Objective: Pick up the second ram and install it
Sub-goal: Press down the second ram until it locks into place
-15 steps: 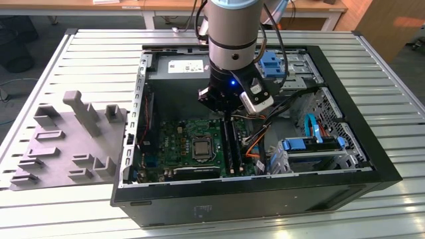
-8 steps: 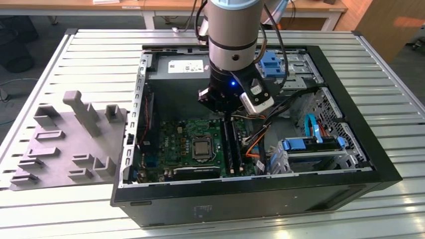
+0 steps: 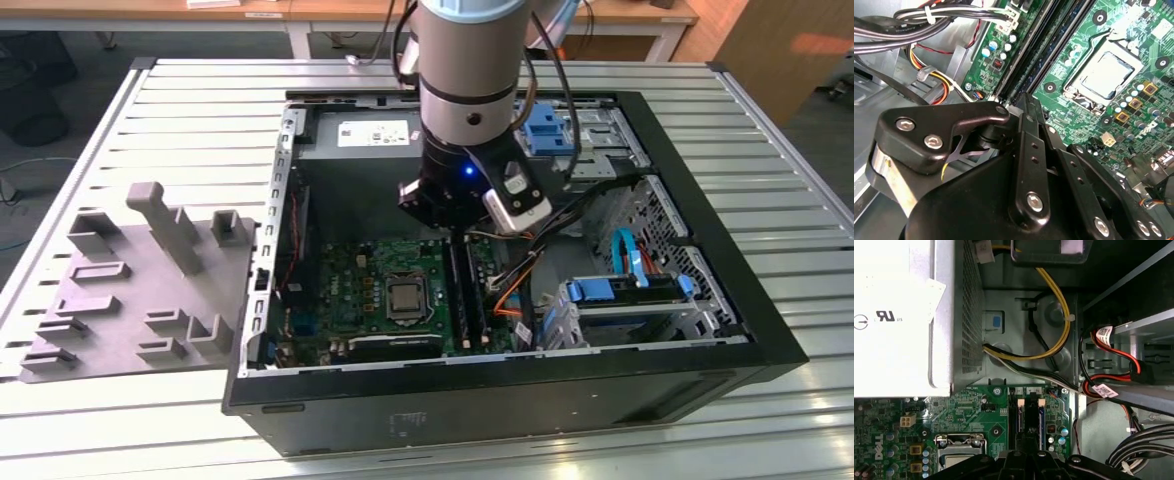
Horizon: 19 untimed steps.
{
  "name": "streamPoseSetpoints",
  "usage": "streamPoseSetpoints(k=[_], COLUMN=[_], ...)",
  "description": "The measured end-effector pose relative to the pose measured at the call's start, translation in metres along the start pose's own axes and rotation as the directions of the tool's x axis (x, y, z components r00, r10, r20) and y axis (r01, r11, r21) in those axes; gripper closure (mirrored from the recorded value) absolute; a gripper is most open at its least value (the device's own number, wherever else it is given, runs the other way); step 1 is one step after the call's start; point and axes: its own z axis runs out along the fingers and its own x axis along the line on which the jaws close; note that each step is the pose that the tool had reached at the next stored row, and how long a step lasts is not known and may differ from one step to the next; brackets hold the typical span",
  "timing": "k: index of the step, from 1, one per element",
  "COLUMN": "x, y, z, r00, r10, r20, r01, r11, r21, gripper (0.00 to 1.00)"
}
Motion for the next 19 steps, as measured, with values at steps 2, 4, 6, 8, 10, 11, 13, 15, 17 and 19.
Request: streamPoseSetpoints(k=[2, 4, 6, 8, 10, 11, 13, 15, 17, 19], x=[-0.0001, 0.0, 0.0, -0.0001, -0.0001, -0.0002, -0.0002, -0.0001, -0.0003, -0.0003], y=[-0.0021, -0.0022, -0.0024, -0.0035, -0.0054, -0.0066, -0.009, -0.01, -0.0127, -0.0155], z=[-0.0001, -0.0001, -0.0001, -0.0002, -0.0003, -0.0002, -0.0003, -0.0004, -0.0005, -0.0006], r00=[1.0, 1.0, 1.0, 1.0, 1.0, 1.0, 1.0, 1.0, 1.0, 1.0], r10=[0.0, 0.0, 0.0, 0.0, 0.0, 0.0, 0.0, 0.0, 0.0, 0.0], r20=[0.0, 0.0, 0.0, 0.0, -0.0001, 0.0, 0.0, 0.0, 0.0, 0.0], r01=[0.0, 0.0, 0.0, 0.0, 0.0, 0.0, 0.0, 0.0, 0.0, 0.0], r11=[1.0, 1.0, 1.0, 1.0, 1.0, 1.0, 1.0, 1.0, 1.0, 1.0], r21=[0.0001, 0.0, 0.0, 0.0001, 0.0001, -0.0001, 0.0, 0.0001, 0.0, 0.0], gripper=[0.89, 0.89, 0.89, 0.89, 0.89, 0.89, 0.89, 0.89, 0.89, 0.89])
